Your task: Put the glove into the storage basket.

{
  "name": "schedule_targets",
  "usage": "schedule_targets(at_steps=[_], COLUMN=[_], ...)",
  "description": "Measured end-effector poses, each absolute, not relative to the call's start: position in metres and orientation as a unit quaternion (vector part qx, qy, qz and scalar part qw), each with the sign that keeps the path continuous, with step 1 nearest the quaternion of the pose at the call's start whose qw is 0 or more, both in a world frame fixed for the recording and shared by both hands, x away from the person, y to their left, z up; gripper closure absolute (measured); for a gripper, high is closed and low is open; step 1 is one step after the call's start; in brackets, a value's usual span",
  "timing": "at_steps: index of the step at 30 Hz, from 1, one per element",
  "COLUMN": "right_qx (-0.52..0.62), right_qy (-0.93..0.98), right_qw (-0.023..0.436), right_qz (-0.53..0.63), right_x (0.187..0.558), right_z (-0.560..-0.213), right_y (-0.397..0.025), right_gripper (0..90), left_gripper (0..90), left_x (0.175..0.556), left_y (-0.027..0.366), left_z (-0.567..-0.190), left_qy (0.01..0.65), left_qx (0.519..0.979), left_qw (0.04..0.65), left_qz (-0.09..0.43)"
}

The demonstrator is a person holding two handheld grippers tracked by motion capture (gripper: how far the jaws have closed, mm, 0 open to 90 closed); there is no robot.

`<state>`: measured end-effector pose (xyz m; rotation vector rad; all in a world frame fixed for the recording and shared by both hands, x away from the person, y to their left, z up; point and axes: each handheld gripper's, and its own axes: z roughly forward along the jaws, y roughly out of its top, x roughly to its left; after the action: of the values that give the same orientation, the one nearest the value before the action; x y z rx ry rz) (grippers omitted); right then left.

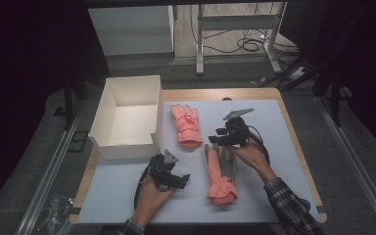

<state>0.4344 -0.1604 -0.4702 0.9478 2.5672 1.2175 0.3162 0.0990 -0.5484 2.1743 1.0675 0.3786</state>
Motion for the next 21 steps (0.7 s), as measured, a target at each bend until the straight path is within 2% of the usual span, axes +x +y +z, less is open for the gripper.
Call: schedule_targets(at_steps=[13, 21], right_qx=[0.296, 0.325], right_qy=[0.865, 0.853], right_qw=[0.098, 0.097], right_qz=[0.393, 0.396], right_x=[0.471, 0.496], right_z=[-0.468, -0.467], right_y=[-0.118, -0.096], right_gripper=[52.3, 46.6], left_gripper=[0.0, 0.0], left_x=[0.316, 0.316], left_y=[0.099, 0.098], left_z=[-0.549, -0.549], left_qy=[0.412, 0.413], left_qx=[0.833, 0.832], left_qw=[0.339, 0.341], left_qz=[0.144, 0.143])
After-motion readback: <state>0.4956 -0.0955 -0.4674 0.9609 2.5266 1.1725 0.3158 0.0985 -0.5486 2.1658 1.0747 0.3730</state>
